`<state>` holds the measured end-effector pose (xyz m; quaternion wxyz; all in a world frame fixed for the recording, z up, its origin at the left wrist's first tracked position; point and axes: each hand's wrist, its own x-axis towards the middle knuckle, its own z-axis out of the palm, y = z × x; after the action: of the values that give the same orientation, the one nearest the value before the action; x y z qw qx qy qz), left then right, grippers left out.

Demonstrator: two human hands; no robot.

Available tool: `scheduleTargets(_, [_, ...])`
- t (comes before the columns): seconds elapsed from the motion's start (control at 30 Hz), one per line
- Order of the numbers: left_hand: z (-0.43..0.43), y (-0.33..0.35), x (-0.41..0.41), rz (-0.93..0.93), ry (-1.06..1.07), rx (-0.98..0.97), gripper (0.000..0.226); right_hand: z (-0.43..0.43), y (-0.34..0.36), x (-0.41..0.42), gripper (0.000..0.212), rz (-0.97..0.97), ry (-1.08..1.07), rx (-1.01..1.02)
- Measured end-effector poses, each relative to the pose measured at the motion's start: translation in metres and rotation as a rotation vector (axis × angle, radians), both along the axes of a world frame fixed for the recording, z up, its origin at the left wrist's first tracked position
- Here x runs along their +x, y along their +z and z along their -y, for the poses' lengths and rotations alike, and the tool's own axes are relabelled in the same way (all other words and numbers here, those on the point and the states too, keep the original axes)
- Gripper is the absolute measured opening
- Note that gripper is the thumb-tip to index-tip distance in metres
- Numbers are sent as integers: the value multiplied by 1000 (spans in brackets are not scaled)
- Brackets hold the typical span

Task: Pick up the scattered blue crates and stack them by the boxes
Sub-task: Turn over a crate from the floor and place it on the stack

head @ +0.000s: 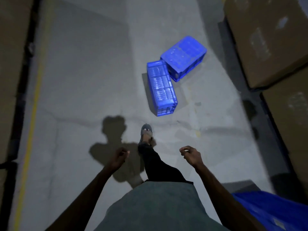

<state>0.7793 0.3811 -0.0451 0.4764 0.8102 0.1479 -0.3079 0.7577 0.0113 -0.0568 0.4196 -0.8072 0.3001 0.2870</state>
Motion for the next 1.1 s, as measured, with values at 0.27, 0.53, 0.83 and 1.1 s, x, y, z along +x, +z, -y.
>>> scheduleTargets(0.27, [-98, 35, 180, 84, 135, 243, 7, -57, -11, 229, 9, 11, 207, -21])
scheduleTargets(0.53, [-154, 28, 332, 35, 255, 272, 12, -97, 0, 448, 9, 37, 397, -104])
scheduleTargets(0.83, [-199, 2, 587, 10, 147, 188, 12, -134, -21, 648, 19, 8, 151, -62])
scheduleTargets(1.1, [-215, 17, 858, 80, -141, 164, 22, -162, 25, 843, 33, 133, 85, -204])
